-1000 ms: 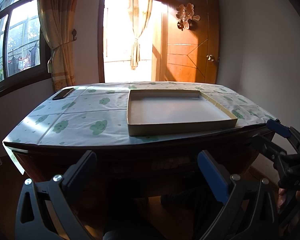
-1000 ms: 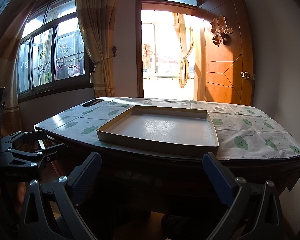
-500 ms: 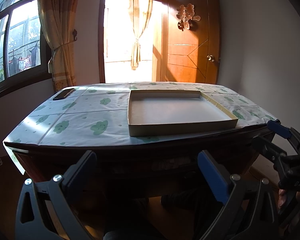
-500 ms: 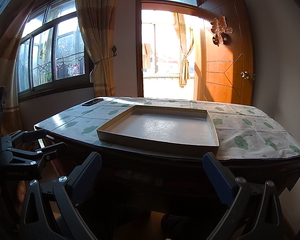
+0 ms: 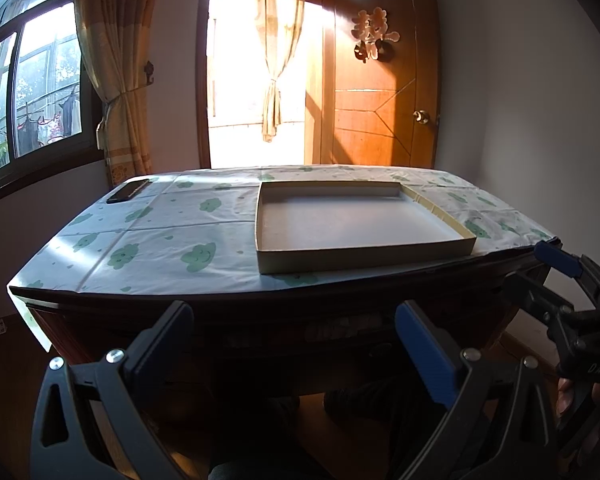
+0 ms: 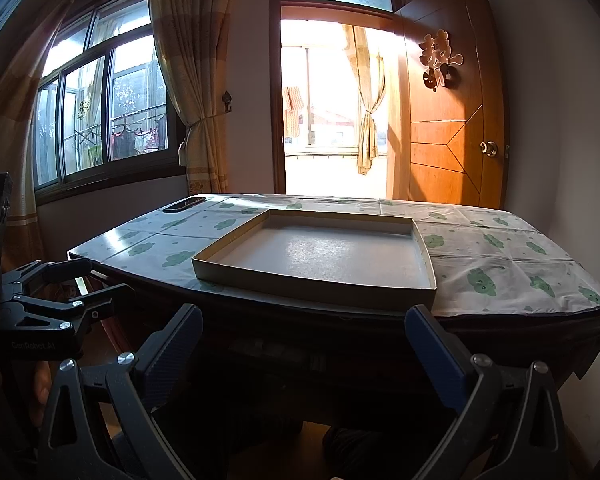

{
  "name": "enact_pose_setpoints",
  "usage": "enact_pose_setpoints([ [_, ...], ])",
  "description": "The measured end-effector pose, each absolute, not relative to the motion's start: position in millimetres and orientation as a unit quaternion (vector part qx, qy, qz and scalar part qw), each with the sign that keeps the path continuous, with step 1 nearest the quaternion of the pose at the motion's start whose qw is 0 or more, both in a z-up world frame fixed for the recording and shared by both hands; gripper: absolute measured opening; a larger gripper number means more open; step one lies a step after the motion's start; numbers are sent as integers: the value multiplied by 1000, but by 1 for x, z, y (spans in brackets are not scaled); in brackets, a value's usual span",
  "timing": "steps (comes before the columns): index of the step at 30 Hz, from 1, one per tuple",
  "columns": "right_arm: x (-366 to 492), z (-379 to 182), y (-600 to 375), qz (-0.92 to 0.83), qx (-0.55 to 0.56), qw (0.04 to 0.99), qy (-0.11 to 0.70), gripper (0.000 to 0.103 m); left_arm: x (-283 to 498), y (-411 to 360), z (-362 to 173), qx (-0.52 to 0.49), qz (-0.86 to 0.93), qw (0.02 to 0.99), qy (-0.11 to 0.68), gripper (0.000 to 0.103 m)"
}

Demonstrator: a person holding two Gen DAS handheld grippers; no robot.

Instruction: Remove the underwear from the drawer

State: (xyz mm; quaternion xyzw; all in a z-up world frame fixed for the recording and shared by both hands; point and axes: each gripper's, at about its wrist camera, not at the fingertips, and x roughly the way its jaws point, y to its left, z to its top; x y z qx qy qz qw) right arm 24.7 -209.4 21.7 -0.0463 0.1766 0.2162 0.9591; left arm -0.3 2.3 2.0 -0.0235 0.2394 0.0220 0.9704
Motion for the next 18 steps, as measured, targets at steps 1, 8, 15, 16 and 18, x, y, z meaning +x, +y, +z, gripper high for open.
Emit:
enact_pose_setpoints([
  [1, 24, 21, -209, 216, -46, 959, 176, 103, 0, 2, 2, -23, 22, 970, 240, 103],
  [8, 24, 23, -211, 216, -46, 960, 174, 103, 0, 3, 2, -23, 22, 970, 240, 103],
  [15, 21, 25, -211, 217, -46, 960, 169, 103, 0, 2, 2, -23, 22, 970, 239, 103],
  [16, 21, 25, -211, 217, -47, 960, 168, 103, 0, 2, 2, -23, 22, 970, 239, 103],
  [18, 21, 26, -211, 217, -47, 961, 167, 102, 0, 2, 2, -23, 22, 970, 240, 103],
])
